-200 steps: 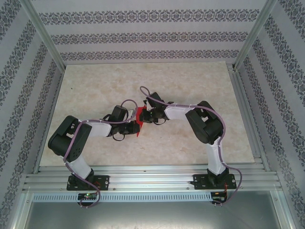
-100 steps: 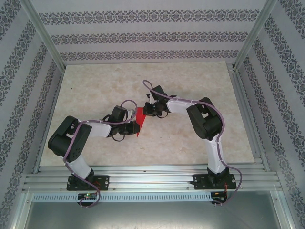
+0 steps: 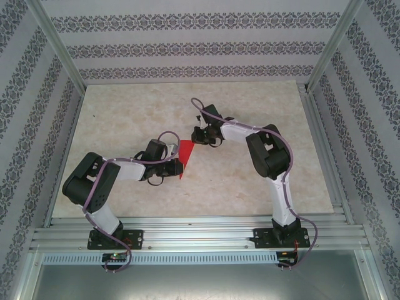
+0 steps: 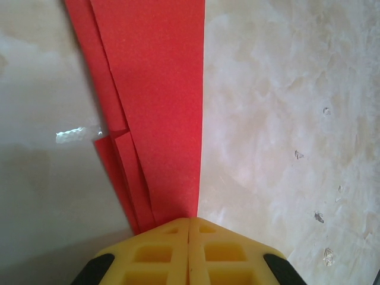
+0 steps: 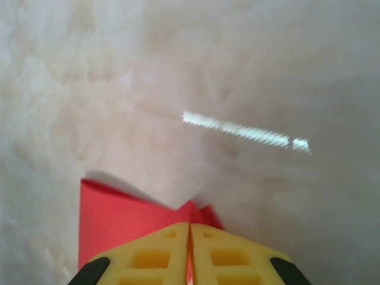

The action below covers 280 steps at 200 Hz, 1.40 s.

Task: Fold a paper plane with a square sheet of paper (fold left side to right side)
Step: Fold the wing for the fifth time at the center of the table.

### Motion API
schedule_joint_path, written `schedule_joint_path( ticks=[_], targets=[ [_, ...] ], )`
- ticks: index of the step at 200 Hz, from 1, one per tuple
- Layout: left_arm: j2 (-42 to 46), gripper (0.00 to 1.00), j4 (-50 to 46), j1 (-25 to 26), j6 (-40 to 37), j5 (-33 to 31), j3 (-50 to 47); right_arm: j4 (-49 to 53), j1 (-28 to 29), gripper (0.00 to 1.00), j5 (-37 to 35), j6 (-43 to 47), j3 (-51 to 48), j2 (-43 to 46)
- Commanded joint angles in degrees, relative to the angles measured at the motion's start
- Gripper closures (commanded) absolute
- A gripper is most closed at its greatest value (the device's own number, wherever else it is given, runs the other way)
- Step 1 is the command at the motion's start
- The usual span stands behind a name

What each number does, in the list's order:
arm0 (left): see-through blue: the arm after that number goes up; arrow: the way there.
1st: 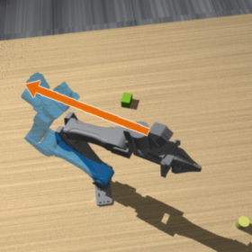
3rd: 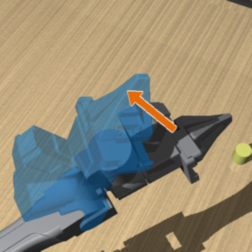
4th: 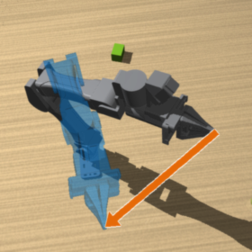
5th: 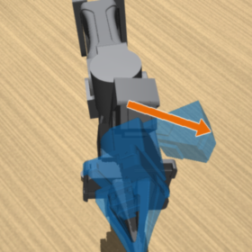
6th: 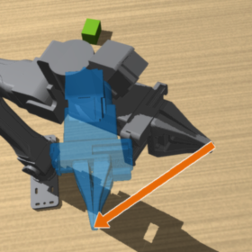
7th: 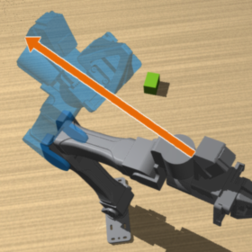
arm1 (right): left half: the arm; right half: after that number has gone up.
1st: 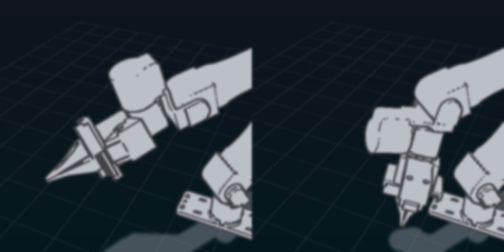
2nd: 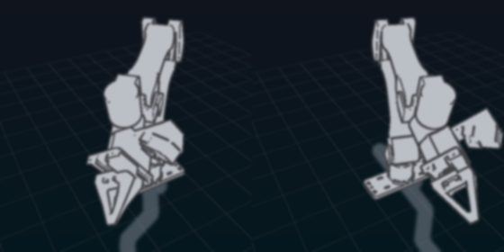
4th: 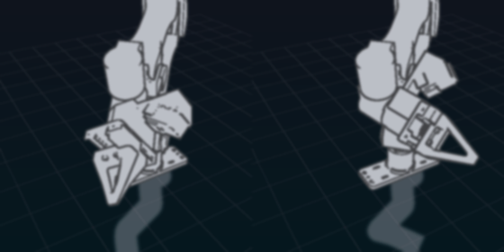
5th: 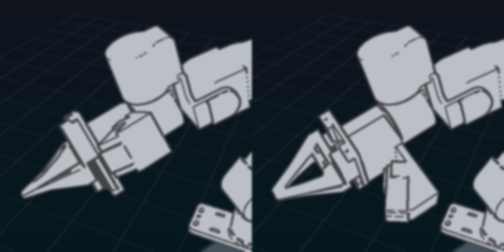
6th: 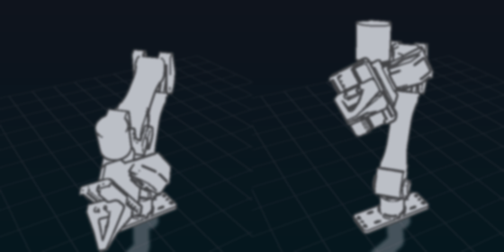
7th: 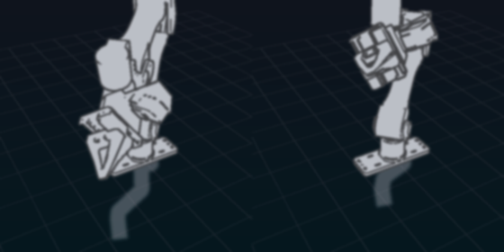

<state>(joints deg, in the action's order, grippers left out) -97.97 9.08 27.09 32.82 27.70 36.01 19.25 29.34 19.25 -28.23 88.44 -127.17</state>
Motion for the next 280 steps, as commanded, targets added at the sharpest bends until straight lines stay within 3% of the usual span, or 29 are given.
schedule_joint_path(
  ticks=[1,31,63,100,130,157,280],
  targets=[
    [-7.17,0.91,-10.21,3.45,-1.53,-6.31,-4.81,0.34,-3.06,0.9,-8.04,2.0,2.36,-2.36],
    [-6.98,0.91,-9.89,3.42,-1.33,-6.06,-4.77,0.61,-3.63,0.89,-7.91,2.47,2.1,0.08],
    [-6.88,0.91,-9.56,3.41,-1.19,-5.56,-4.43,-1.73,-3.25,0.88,-6.74,1.61,-4.96,9.72],
    [-6.68,0.91,-9.63,3.51,-1.27,-5.64,-4.08,-9.69,2.12,0.87,-2.2,-4.95,-15.4,16.67],
    [-6.53,0.91,-9.91,3.54,-1.52,-5.58,-3.92,-16.4,6.41,0.87,1.26,-10.94,-16.92,14.61],
    [-6.53,0.91,-10.0,3.66,-1.62,-5.46,-3.53,-14.99,8.41,0.87,1.58,-11.05,-13.39,10.69],
    [-2.86,0.86,-13.05,5.59,-5.5,-2.18,-3.92,-8.33,7.34,0.87,-4.24,-9.67,-12.66,2.98]
  ],
)
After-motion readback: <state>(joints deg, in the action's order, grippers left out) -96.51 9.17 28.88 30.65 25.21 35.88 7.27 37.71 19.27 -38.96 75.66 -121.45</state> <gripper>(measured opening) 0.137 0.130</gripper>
